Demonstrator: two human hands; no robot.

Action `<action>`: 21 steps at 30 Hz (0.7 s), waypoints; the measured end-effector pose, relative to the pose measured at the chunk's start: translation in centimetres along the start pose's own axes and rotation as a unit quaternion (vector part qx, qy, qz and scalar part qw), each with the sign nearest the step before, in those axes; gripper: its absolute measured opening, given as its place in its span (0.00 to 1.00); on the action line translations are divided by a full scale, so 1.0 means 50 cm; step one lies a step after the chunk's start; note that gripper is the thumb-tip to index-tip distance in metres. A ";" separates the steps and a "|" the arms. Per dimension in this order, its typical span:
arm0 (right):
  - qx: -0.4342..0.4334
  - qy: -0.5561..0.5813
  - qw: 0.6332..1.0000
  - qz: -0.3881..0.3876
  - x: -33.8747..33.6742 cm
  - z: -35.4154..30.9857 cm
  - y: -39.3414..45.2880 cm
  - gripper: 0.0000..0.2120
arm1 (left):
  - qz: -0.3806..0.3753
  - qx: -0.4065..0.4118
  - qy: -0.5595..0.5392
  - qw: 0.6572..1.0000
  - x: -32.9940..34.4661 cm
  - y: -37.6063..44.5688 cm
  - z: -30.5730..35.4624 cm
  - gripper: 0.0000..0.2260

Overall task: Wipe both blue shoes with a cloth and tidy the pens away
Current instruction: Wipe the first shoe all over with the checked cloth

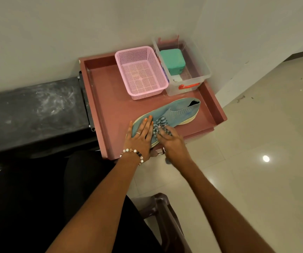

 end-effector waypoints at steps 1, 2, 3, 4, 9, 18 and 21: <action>-0.027 -0.026 0.999 -0.014 -0.003 0.017 0.002 0.32 | 0.004 0.001 0.003 1.000 0.000 0.000 -0.001 0.46; -0.042 -0.050 0.998 -0.023 -0.003 0.038 0.007 0.29 | 0.010 -0.003 0.004 1.000 -0.001 -0.001 -0.002 0.47; -0.046 -0.079 0.996 -0.014 -0.003 0.061 0.012 0.24 | 0.018 -0.007 0.006 1.000 -0.002 -0.001 -0.003 0.47; -0.029 -0.103 0.994 -0.002 -0.004 0.085 0.018 0.19 | 0.025 -0.010 0.011 1.000 -0.006 -0.001 -0.004 0.47; 0.168 -0.122 0.978 0.017 -0.012 0.103 0.032 0.21 | 0.006 -0.019 0.002 1.000 -0.011 -0.002 -0.005 0.52; 0.111 -0.014 0.993 -0.033 0.026 -0.029 0.002 0.28 | -0.028 -0.016 -0.027 0.999 -0.003 -0.001 -0.004 0.43; -0.027 -0.076 0.997 0.014 -0.010 0.032 -0.007 0.17 | -0.034 -0.010 -0.039 0.999 -0.008 0.000 -0.011 0.39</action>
Point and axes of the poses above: each hand's wrist, its own y-axis towards the middle knuckle, its own x-axis out of the palm, z = x × y, the point moved 6 cm from there along y, towards the middle knuckle, and after that the axes turned 3 degrees about -z, right-handed, at the moved point
